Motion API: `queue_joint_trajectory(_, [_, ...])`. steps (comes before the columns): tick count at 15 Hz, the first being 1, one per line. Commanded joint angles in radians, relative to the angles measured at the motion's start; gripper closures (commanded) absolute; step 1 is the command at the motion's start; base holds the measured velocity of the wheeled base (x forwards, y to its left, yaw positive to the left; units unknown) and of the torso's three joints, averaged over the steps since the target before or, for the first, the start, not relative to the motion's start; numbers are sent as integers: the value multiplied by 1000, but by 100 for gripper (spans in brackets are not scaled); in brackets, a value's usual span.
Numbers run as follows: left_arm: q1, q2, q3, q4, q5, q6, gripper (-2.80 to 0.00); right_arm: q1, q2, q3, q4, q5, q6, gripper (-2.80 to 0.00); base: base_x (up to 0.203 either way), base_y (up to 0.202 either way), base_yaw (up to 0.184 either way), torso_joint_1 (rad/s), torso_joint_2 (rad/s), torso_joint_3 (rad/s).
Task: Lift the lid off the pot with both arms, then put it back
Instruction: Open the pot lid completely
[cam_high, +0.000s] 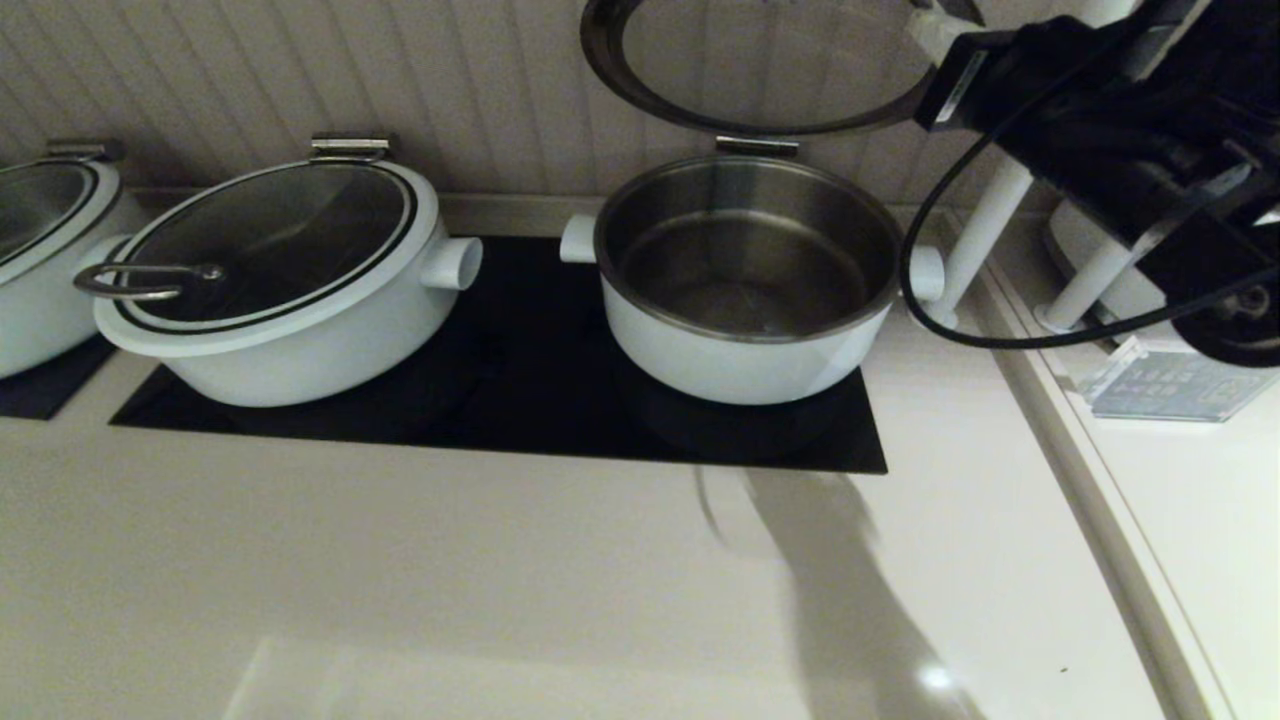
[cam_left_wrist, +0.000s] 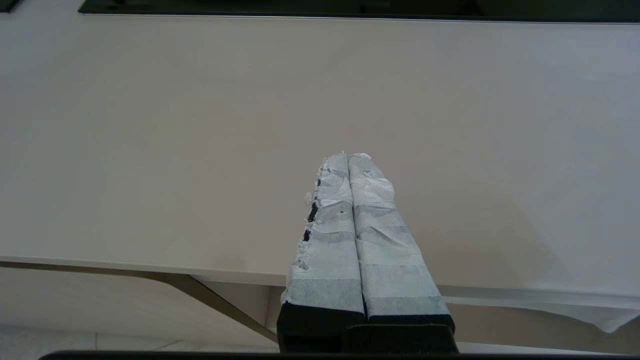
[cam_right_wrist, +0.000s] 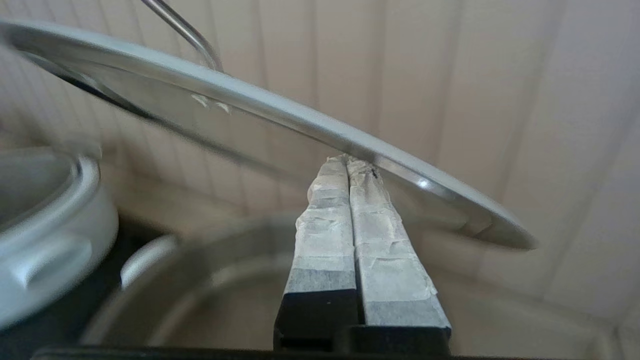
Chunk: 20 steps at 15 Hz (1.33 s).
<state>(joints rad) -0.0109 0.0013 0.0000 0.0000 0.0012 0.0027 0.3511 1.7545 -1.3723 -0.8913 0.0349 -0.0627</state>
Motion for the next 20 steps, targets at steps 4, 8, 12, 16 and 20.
queue_joint_trajectory(4, [0, -1, 0, 0, 0, 0, 0, 0, -7, 6, -37, 8, 0, 0, 0, 0, 0, 0, 0, 0])
queue_joint_trajectory(8, [0, -1, 0, 0, 0, -1, 0, 0, -12, 9, -35, 8, 0, 0, 0, 0, 0, 0, 0, 0])
queue_joint_trajectory(12, [0, -1, 0, 0, 0, 0, 0, 0, -19, 28, -37, 7, -2, 0, 0, 0, 0, 0, 0, 0])
queue_joint_trajectory(16, [0, -1, 0, -1, 0, -1, 0, 0, -51, 82, -35, 7, -3, 0, 0, 0, 0, 0, 0, 0])
queue_joint_trajectory(20, [0, -1, 0, 0, 0, 0, 0, 0, -90, 137, -27, 7, -3, 0, 0, 0, 0, 0, 0, 0])
